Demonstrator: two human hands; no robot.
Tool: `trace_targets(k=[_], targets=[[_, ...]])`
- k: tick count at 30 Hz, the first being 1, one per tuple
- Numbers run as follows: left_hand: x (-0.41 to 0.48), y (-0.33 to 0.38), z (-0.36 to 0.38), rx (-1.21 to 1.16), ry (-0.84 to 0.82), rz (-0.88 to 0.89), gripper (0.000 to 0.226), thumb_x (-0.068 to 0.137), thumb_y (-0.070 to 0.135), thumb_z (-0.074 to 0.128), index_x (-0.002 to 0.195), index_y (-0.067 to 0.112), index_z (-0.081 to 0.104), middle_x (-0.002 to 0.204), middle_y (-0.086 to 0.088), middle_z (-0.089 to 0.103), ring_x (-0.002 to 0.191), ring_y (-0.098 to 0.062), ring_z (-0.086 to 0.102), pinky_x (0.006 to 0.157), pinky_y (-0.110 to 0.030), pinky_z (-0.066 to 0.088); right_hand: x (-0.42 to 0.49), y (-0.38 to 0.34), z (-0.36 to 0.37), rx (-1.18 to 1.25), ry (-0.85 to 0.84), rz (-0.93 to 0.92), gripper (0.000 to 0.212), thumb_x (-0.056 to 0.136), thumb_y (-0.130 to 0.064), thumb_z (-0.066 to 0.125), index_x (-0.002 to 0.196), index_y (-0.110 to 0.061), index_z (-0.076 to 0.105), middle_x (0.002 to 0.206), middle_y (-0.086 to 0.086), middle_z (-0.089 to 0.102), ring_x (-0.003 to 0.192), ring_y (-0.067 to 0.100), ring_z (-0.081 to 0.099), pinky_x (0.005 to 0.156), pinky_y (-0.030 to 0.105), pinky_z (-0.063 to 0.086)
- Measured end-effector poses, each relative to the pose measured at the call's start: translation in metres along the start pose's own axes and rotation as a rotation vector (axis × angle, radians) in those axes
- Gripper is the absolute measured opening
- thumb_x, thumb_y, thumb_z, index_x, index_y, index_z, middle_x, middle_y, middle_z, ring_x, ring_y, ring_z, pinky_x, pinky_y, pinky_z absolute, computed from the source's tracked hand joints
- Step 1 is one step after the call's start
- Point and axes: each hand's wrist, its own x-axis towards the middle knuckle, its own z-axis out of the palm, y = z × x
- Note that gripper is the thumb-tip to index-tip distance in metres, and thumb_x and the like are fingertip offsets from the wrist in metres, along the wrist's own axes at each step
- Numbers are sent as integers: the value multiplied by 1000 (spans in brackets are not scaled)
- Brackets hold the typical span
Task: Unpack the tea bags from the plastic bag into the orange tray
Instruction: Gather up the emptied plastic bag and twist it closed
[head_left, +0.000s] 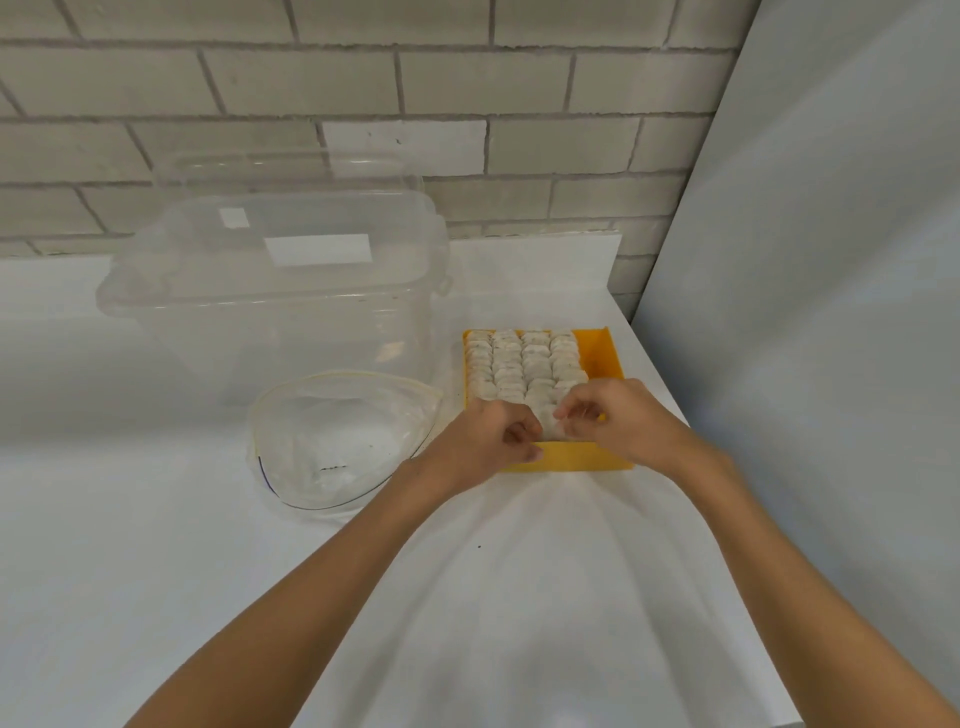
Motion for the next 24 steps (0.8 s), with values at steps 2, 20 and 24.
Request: trace_targets(k=[2,20,24], targets=[[-4,-3,4,174,8,33,20,84,20,70,103,18,69,97,2,68,92,-11,62,82,-30,52,-11,7,1,-25,-121,21,15,79,-18,76,94,-18,72,85,-8,66,78,-1,59,65,5,42],[62,-17,-5,464,271,-83,20,96,16,52,110,17,67,108,-5,65,100,-26,59,81,-39,48,62,43,8,-368,22,-51,19,93,-6,46,97,-7,64,91,14,59,87,32,57,65,31,39],[87,-23,-14,457,292,-121,22,95,16,53,112,17,66,114,-6,64,107,-28,56,85,-39,47,86,43,4,-349,27,-9,26,95,-8,44,114,-7,62,107,15,59,98,33,57,75,34,43]])
